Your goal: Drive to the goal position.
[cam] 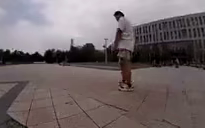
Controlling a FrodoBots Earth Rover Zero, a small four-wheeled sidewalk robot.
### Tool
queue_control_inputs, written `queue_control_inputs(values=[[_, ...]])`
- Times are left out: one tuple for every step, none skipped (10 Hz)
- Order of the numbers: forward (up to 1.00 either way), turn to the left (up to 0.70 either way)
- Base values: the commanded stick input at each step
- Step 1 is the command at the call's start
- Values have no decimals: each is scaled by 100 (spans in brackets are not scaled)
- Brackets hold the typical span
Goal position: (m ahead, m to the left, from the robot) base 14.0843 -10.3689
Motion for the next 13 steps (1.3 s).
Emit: queue_control_inputs(values=[[0, -70], [0, -70], [0, -70], [0, -70], [0, -70], [0, -70], [0, -70], [0, -70], [0, -70], [0, -70], [0, -70], [0, -70], [0, -70]])
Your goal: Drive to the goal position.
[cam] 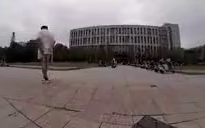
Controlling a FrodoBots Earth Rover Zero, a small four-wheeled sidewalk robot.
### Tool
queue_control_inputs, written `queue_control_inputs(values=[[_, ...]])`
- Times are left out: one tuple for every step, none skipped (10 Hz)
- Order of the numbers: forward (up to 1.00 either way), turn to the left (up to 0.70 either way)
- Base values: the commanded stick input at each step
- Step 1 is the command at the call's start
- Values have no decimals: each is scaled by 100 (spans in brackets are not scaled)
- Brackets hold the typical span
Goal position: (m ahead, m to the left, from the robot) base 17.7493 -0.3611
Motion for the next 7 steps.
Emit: queue_control_inputs(values=[[0, -70], [0, -38], [0, -9], [22, 0], [70, 0], [70, 0], [70, 0]])
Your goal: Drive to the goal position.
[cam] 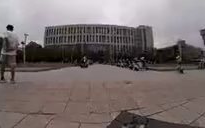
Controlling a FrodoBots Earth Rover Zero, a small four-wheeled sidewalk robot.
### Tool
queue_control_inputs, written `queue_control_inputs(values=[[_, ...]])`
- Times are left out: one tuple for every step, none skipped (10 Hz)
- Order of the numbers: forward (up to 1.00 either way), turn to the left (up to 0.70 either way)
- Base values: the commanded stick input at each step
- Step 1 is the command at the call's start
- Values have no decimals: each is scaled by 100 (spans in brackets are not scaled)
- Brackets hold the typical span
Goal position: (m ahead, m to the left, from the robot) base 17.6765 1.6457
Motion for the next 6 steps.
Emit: queue_control_inputs(values=[[70, 0], [70, 0], [70, 0], [70, 0], [70, 0], [70, 0]])
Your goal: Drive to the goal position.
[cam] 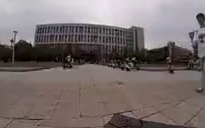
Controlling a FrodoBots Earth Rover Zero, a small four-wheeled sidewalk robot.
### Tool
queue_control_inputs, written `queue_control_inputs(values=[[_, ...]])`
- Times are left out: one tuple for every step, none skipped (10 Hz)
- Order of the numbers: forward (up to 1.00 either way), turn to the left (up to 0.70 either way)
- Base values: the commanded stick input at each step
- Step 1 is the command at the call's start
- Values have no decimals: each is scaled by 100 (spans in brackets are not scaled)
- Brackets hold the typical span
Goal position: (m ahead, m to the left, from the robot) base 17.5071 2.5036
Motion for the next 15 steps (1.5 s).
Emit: queue_control_inputs(values=[[70, 0], [70, 0], [70, 0], [70, 0], [70, 0], [70, 0], [70, 0], [70, 0], [70, 0], [70, 0], [70, 0], [70, 0], [70, 0], [70, 0], [70, 0]])
